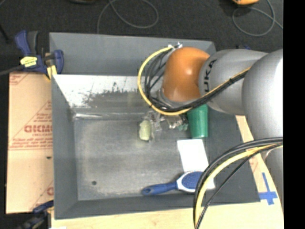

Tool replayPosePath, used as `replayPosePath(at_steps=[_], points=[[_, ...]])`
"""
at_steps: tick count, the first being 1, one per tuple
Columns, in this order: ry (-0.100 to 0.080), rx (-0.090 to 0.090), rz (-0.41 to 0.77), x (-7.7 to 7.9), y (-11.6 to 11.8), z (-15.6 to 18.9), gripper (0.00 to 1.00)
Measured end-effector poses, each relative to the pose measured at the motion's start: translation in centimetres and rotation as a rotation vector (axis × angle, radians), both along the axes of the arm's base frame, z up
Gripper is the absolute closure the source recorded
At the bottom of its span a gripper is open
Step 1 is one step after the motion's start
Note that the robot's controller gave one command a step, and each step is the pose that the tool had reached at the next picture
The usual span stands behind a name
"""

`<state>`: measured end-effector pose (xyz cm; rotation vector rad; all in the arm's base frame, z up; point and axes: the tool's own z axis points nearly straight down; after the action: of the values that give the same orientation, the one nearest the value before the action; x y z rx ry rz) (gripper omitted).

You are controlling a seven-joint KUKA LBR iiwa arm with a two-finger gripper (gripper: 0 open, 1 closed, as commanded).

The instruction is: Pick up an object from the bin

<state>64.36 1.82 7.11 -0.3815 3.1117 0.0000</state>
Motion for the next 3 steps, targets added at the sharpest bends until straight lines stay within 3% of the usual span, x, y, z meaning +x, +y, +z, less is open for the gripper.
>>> replayPosePath(at_steps=[3], points=[[0.001,0.001,-0.002,0.0,0.0,1.1,1.0]])
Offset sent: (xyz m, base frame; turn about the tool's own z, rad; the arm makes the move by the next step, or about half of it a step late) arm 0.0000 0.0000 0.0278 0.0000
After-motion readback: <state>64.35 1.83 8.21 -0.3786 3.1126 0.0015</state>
